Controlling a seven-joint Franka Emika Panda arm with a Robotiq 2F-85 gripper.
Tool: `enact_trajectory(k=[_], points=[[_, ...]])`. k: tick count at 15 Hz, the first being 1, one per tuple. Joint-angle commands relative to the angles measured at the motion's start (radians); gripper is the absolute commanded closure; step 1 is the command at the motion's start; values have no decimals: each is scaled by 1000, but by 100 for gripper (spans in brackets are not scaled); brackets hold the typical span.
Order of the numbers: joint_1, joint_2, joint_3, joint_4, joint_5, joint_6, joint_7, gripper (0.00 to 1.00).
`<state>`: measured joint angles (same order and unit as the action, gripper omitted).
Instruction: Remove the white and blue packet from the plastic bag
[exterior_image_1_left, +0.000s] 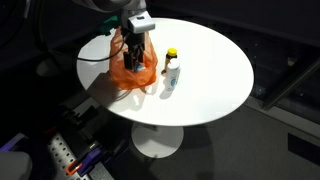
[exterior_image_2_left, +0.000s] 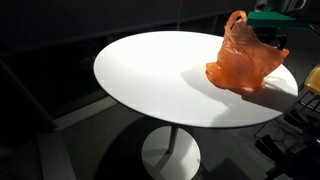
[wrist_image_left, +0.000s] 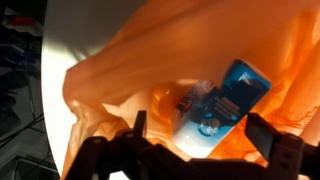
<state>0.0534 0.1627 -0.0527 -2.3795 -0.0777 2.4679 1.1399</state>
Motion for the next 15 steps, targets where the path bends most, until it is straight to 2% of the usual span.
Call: enact_trajectory(k=[1, 5, 7, 10, 13, 14, 15], points=[[5, 29, -2, 25, -4, 0, 20, 0], [7, 41, -7, 29, -5, 1, 28, 0], [7, 34, -6, 28, -2, -1, 20, 26], [8, 2, -5, 16, -9, -2, 8, 51], [10, -43, -1, -1, -18, -7, -5, 75], [10, -64, 2, -8, -21, -12, -13, 81], [9, -79, 5, -11, -20, -15, -22, 81]])
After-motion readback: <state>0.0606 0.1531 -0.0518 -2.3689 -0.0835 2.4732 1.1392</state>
